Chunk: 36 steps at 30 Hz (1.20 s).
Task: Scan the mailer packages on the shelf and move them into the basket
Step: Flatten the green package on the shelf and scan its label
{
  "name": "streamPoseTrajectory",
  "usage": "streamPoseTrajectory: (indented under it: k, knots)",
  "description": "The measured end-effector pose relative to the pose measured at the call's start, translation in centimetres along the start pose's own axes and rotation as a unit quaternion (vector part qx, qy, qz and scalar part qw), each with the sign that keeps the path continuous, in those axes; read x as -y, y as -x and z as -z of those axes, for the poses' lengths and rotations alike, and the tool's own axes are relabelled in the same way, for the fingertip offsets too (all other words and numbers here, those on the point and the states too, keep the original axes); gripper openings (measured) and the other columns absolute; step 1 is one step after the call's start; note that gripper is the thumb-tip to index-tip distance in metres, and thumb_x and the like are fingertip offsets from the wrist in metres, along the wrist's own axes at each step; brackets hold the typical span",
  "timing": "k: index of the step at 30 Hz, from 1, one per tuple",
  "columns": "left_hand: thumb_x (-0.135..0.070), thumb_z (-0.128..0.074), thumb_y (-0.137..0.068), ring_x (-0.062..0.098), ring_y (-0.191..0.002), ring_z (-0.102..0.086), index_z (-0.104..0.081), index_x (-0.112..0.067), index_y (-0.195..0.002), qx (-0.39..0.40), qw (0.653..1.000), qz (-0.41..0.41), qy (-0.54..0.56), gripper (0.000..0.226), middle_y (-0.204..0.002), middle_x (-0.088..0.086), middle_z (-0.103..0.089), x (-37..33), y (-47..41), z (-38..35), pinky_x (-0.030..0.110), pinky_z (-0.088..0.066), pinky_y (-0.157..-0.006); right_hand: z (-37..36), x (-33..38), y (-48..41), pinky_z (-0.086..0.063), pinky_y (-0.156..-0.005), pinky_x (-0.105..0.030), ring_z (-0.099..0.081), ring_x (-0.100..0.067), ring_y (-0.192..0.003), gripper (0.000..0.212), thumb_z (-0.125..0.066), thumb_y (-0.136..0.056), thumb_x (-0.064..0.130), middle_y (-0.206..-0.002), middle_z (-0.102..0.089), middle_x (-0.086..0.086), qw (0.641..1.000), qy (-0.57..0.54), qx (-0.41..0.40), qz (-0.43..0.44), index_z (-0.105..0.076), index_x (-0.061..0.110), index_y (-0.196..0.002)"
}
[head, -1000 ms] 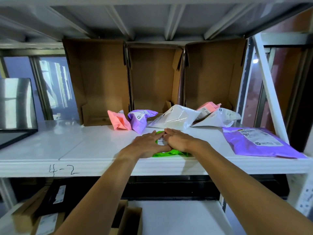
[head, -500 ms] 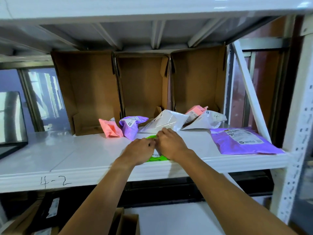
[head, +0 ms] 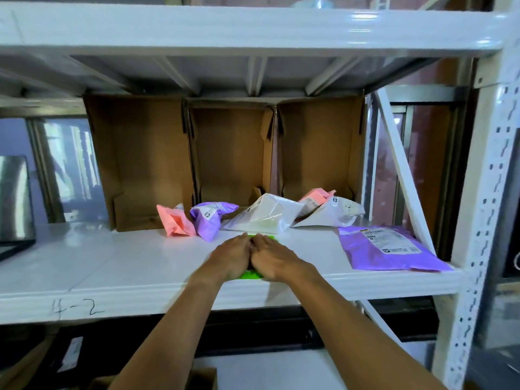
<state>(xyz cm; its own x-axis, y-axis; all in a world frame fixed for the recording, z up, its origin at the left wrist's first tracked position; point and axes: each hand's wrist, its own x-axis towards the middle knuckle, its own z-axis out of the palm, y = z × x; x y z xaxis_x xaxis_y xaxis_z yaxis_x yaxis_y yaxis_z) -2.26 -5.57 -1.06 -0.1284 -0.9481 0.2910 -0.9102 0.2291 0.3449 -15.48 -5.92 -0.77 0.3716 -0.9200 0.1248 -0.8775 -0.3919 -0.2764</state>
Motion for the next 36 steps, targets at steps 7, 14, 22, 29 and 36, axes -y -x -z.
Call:
streamPoseTrajectory:
  k: [7,14,22,29,36]
  knots:
    - [-0.022,-0.023,-0.11,0.021,-0.149,-0.027,-0.031,-0.01,-0.154,0.042,0.999,0.008,0.011,0.047,-0.163,0.011,-0.024,-0.6,0.4,0.6,0.026,-0.017,-0.117,-0.5,-0.5,-0.7,-0.015,-0.123,-0.043,-0.011,-0.026,-0.152,0.054,-0.019,-0.106,0.028,-0.164,-0.016,-0.011,0.998,0.054,-0.003,0.023,-0.02,0.008,-0.156]
    - [-0.021,-0.021,-0.109,0.031,-0.153,-0.005,-0.017,0.002,-0.155,0.083,0.99,0.031,-0.106,0.052,-0.165,0.022,-0.006,-0.7,0.2,0.5,0.036,-0.004,-0.123,-0.2,-0.7,-1.0,-0.014,-0.123,-0.048,-0.002,-0.027,-0.154,0.067,-0.022,-0.099,0.036,-0.166,-0.002,-0.015,0.997,0.072,0.03,-0.004,-0.011,0.005,-0.158]
    - [-0.025,-0.018,-0.11,0.021,-0.154,0.0,-0.005,-0.004,-0.158,0.132,0.979,-0.008,-0.157,0.054,-0.167,0.012,0.003,-0.9,0.4,1.3,0.032,-0.004,-0.123,0.9,-0.2,-0.3,-0.009,-0.124,-0.046,0.002,-0.019,-0.154,0.062,-0.018,-0.103,0.042,-0.168,0.001,-0.002,0.996,0.067,0.055,-0.014,-0.009,0.019,-0.16]
    - [-0.03,-0.024,-0.109,0.023,-0.154,-0.001,-0.015,-0.008,-0.158,0.124,0.977,-0.02,-0.172,0.054,-0.168,0.009,0.0,-0.8,0.9,1.4,0.044,-0.012,-0.124,1.2,-0.4,0.3,-0.004,-0.123,-0.05,0.003,-0.018,-0.154,0.058,-0.026,-0.105,0.041,-0.168,-0.001,0.0,0.993,0.098,0.062,0.018,-0.015,0.021,-0.159]
    - [-0.023,-0.032,-0.108,0.021,-0.154,-0.009,-0.027,-0.009,-0.156,0.085,0.995,-0.028,-0.036,0.05,-0.166,0.004,-0.011,-0.5,1.4,1.1,0.035,-0.011,-0.124,1.3,0.1,1.2,-0.028,-0.116,-0.046,-0.02,-0.026,-0.148,0.052,-0.034,-0.104,0.034,-0.159,-0.028,-0.006,0.999,0.05,0.015,0.0,-0.032,0.013,-0.152]
